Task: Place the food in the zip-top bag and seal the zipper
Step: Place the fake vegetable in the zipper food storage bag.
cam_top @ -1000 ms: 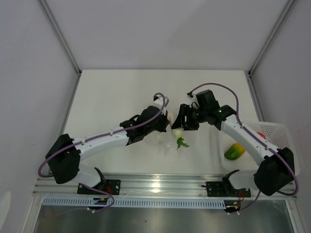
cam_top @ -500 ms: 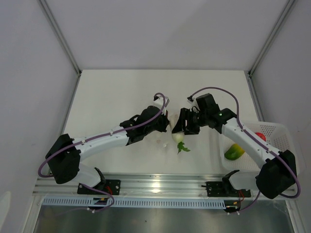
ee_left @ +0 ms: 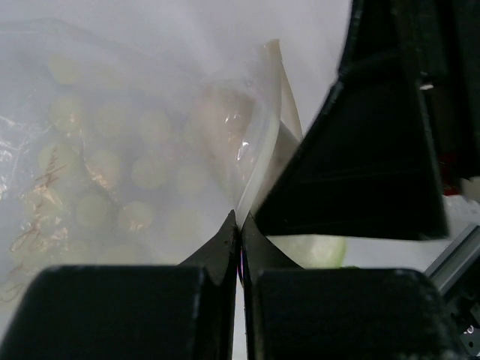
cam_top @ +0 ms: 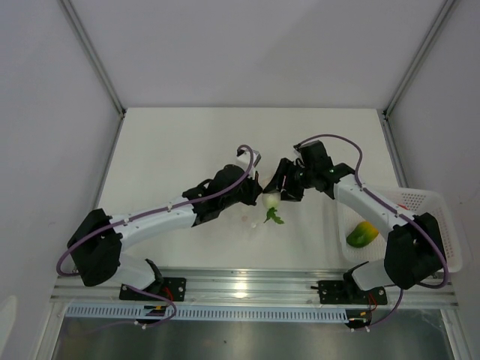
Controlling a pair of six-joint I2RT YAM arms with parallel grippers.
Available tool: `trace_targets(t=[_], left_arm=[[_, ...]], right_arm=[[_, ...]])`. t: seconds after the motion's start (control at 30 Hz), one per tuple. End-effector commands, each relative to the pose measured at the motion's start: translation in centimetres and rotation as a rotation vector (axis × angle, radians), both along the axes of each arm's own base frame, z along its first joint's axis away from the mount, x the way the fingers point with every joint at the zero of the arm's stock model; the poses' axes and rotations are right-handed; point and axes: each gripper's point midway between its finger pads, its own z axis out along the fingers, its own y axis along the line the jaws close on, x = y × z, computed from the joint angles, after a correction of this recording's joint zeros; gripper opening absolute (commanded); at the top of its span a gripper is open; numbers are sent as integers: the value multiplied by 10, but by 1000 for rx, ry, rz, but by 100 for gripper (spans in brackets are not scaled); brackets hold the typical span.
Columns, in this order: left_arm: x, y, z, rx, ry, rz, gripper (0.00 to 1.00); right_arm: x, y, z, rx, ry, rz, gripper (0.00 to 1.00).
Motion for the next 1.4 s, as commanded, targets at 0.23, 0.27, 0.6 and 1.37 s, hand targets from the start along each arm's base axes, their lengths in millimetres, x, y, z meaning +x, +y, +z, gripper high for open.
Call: trace_targets(t=[0.23, 0.27, 0.6, 1.37], left_arm=[[-9, -18, 37, -121, -58, -108, 1], [-9, -20, 36, -122, -52, -112, 1], [-15, -32, 38, -164, -21, -161, 0], [-9, -28, 32, -224, 53, -137, 1]], right_arm=[[60, -6, 20, 0, -203, -233, 0], [60, -8, 15, -7, -199, -251, 0], [71, -3, -1, -14, -235, -305, 6], [44, -6, 9, -67, -244, -218, 77]])
